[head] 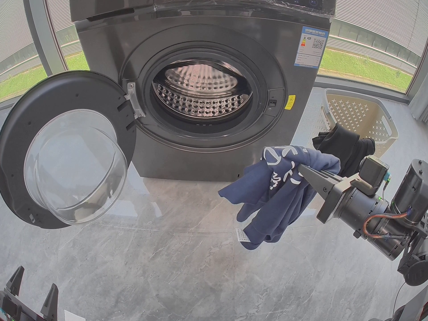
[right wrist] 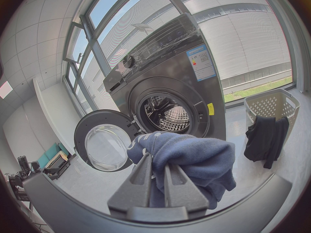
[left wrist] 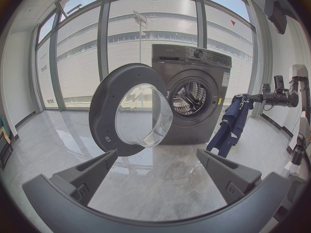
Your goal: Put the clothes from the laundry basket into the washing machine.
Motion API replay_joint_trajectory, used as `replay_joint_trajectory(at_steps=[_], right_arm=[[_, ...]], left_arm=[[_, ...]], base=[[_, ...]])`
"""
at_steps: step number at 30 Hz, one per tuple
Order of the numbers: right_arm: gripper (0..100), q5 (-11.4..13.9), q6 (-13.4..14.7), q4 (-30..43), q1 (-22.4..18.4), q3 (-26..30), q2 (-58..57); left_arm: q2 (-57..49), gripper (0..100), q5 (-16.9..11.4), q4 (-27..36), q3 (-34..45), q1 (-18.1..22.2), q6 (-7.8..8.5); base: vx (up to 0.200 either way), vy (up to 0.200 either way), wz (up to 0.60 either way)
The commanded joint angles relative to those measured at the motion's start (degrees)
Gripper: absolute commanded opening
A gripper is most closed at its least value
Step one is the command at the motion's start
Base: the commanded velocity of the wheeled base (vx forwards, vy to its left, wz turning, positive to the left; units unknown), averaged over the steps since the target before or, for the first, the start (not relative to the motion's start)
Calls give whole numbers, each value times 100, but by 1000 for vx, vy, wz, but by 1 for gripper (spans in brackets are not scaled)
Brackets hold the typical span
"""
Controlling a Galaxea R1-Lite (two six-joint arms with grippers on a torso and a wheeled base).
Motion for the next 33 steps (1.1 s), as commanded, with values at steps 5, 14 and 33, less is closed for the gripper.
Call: replay_joint_trajectory(at_steps=[5, 14, 33], right_arm=[[0, -1, -5, -4, 0, 4, 4], [0, -62, 13, -4, -150, -58, 189], [0, 140, 267, -470, 729, -1350, 1358]], left_arm=[[-77, 100, -2, -9, 101, -2, 5], [-68, 100, -2, -9, 101, -2, 14], [-95, 100, -10, -26, 101, 16, 330]], base=[[0, 0, 0], [0, 0, 0], [0, 0, 0]])
